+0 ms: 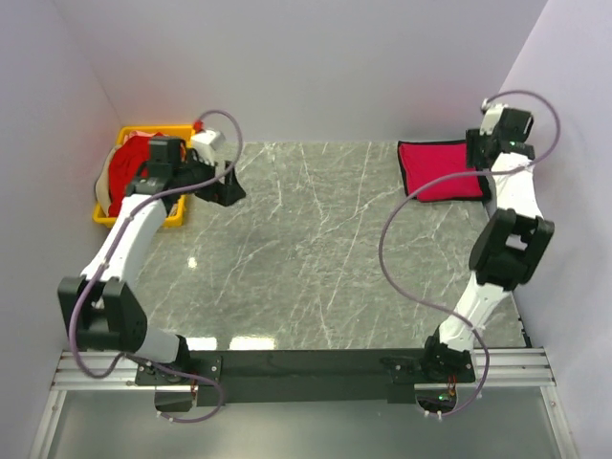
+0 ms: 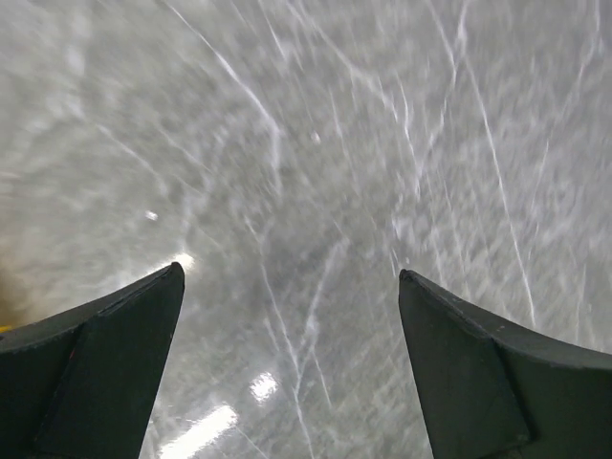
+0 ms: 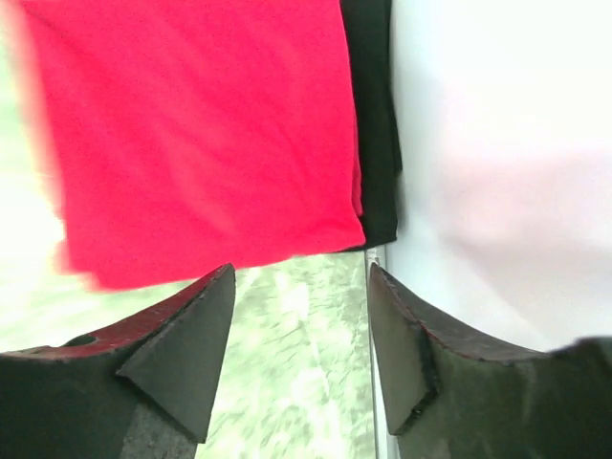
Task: Fold and stack the t-shirts
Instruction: Neatly place the folded tshirt to the corner
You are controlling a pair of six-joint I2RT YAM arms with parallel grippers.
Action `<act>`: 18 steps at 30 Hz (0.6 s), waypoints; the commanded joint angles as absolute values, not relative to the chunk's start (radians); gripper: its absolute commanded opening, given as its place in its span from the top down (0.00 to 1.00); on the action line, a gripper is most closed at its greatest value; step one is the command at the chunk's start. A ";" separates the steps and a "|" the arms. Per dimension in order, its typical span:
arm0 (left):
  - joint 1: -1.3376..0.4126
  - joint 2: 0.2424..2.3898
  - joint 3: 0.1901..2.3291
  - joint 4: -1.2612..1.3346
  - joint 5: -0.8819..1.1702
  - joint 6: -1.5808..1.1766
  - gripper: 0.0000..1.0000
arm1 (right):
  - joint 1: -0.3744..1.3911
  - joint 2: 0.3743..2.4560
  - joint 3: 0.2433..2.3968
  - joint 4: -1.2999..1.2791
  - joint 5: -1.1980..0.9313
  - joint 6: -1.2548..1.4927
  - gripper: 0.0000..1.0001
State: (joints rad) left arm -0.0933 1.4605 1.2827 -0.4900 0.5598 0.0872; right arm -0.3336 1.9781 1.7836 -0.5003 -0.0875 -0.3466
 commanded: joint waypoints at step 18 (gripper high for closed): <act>-0.179 1.310 1.062 -0.511 0.193 0.182 0.01 | 0.228 1.201 1.000 -0.511 -0.167 -0.241 0.31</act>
